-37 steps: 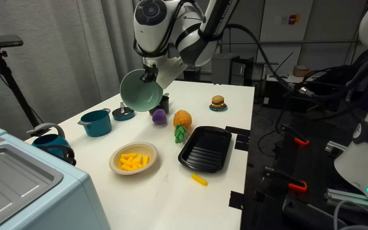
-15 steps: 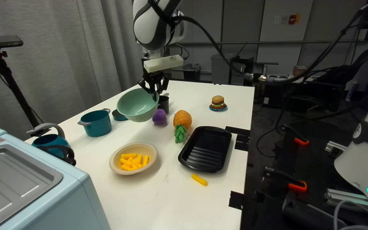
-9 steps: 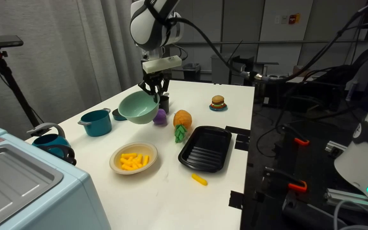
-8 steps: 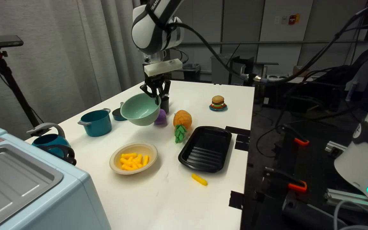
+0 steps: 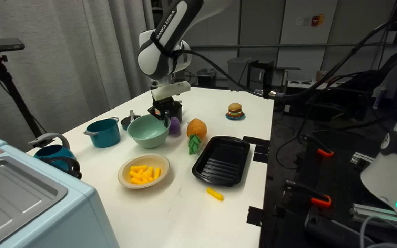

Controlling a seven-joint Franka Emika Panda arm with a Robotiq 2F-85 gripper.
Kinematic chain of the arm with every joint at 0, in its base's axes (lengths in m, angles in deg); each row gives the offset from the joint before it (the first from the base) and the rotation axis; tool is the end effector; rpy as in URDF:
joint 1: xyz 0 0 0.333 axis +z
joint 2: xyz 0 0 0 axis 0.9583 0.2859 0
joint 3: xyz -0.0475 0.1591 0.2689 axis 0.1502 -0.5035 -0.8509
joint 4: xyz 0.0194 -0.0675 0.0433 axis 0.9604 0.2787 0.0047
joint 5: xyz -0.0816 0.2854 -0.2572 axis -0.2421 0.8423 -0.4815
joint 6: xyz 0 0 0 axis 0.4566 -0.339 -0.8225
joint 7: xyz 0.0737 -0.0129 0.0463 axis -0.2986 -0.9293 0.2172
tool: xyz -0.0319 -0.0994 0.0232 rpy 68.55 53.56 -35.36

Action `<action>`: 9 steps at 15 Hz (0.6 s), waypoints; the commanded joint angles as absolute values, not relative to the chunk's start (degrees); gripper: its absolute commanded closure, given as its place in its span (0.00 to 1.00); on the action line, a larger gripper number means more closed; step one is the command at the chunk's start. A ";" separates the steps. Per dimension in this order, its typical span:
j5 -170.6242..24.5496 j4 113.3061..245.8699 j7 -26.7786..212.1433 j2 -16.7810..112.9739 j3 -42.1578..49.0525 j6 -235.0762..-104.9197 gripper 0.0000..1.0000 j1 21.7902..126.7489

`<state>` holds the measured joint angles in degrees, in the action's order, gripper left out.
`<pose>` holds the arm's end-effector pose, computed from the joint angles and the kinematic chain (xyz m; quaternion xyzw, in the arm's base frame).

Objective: Pour the contents in the green bowl onto the white plate on the left

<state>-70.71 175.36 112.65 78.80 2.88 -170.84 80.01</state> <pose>0.7030 0.0455 0.1662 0.9848 -0.1721 0.0072 0.0242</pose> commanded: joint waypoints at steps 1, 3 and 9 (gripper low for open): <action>-69.01 169.98 110.93 81.70 2.28 -168.55 0.98 79.43; -69.08 169.03 110.35 82.11 2.29 -168.30 0.98 79.08; -69.17 168.59 109.92 82.79 2.53 -168.09 0.50 78.04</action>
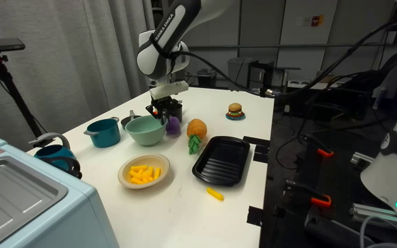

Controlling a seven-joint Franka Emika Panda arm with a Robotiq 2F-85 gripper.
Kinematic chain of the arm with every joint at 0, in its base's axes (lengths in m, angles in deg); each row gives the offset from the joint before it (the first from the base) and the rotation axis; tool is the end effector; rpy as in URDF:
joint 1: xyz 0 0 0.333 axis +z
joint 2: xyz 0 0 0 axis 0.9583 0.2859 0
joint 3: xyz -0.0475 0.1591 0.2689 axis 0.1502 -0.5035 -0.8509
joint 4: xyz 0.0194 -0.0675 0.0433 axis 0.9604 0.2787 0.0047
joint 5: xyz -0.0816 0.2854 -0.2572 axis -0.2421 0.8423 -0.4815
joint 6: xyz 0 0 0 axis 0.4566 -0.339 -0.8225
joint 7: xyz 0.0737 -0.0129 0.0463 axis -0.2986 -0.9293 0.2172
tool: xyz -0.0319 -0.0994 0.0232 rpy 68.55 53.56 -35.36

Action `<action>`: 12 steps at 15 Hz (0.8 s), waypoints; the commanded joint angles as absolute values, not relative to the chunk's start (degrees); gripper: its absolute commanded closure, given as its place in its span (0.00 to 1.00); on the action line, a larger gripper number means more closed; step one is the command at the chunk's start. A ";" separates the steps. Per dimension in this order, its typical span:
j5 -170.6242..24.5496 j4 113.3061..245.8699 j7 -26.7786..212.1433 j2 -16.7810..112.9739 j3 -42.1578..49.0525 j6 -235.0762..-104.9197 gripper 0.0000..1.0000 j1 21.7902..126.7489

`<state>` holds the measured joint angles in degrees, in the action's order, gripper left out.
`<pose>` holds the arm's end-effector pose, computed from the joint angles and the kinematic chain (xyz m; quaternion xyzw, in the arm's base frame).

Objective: Pour the contents in the green bowl onto the white plate on the left

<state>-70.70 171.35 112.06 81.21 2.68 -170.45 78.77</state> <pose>0.7180 0.0342 0.1650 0.9841 -0.1756 0.0169 0.0213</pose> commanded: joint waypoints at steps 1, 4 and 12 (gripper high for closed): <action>-69.20 168.74 110.43 82.91 2.49 -168.20 0.42 78.40; -69.29 169.46 110.66 82.67 2.35 -168.58 0.19 78.86; -69.11 173.33 110.44 77.82 2.18 -168.81 0.00 78.98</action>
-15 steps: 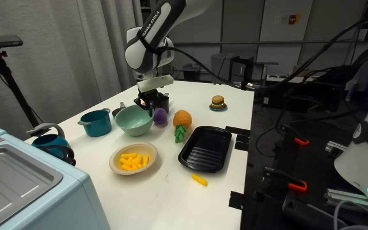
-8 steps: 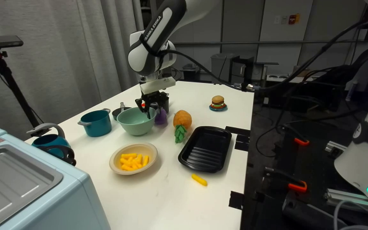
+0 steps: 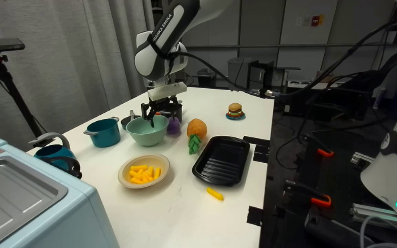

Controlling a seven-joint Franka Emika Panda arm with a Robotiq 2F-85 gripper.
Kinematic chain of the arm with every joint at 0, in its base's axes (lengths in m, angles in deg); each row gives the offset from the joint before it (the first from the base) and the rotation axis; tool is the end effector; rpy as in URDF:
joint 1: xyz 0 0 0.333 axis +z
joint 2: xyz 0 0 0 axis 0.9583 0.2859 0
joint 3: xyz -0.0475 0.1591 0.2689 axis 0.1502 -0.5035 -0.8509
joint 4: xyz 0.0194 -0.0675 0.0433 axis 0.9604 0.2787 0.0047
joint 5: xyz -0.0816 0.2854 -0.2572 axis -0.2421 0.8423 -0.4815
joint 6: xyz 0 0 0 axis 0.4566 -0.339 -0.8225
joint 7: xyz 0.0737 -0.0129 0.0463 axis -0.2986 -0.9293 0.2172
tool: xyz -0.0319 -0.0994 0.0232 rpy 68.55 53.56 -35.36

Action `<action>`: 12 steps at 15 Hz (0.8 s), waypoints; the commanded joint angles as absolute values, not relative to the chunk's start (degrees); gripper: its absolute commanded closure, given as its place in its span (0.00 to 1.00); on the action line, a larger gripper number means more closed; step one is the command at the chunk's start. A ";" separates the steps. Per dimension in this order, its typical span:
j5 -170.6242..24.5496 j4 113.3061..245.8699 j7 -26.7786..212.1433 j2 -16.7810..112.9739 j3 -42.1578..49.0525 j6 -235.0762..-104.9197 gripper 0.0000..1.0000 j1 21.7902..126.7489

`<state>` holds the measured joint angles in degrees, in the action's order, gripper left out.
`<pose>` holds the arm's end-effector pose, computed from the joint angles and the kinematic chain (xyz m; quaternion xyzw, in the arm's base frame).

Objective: Pour the contents in the green bowl onto the white plate on the left

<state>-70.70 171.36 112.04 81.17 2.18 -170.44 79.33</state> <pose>0.7173 0.0463 0.1652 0.9855 -0.1678 0.0163 0.0180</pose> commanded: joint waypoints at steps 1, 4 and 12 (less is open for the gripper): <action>-69.28 174.37 110.35 76.53 2.38 -169.38 0.00 78.86; -69.43 177.18 109.79 72.68 2.46 -170.32 0.00 78.47; -69.99 186.97 107.30 60.57 2.04 -172.19 0.00 78.11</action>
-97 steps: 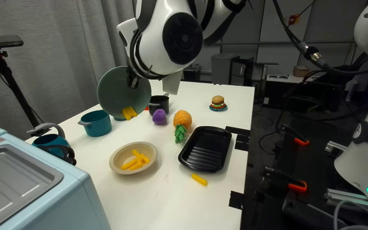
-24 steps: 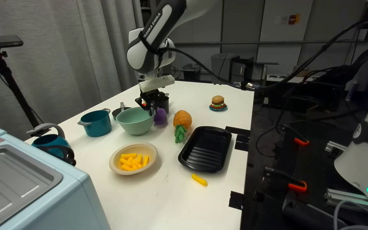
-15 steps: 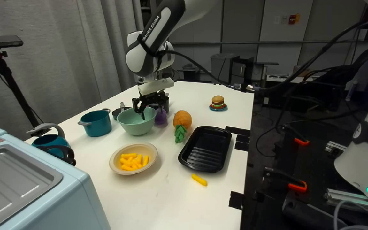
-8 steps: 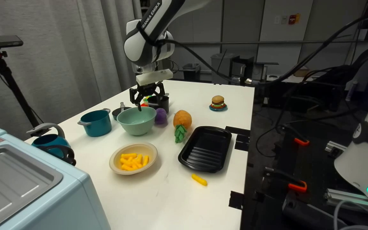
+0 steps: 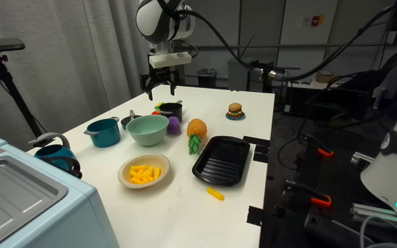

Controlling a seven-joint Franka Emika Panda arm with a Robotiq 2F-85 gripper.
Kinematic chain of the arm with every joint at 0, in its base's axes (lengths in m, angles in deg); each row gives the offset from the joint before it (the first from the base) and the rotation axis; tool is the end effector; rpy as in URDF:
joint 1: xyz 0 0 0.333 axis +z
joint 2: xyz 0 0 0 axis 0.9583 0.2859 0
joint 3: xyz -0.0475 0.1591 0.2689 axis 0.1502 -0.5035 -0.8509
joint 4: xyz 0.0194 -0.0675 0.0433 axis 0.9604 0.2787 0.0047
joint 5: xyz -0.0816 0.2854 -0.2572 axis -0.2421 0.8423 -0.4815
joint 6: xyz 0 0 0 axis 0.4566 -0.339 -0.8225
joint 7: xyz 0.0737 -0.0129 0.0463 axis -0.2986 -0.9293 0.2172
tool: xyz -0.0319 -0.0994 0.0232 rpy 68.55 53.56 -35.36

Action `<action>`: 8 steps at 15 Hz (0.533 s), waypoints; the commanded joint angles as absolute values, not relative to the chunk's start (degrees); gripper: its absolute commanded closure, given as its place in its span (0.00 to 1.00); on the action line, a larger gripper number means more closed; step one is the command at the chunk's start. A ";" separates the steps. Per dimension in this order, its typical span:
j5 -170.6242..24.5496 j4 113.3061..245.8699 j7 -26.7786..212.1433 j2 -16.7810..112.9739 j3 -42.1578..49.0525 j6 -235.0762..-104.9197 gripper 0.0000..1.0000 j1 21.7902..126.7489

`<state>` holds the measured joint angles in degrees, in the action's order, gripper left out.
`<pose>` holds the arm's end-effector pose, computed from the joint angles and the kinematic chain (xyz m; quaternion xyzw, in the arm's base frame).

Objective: Pour the contents in the green bowl onto the white plate on the left

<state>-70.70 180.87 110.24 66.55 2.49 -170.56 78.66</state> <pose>0.6987 0.0323 0.2740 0.9847 -0.1635 0.0598 0.0058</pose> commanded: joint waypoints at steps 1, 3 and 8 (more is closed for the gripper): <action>-69.96 188.25 106.57 59.01 1.88 -172.27 0.00 78.00; -70.02 190.70 105.15 56.23 1.67 -172.39 0.00 77.84; -70.28 196.08 102.68 50.54 1.49 -172.83 0.00 77.66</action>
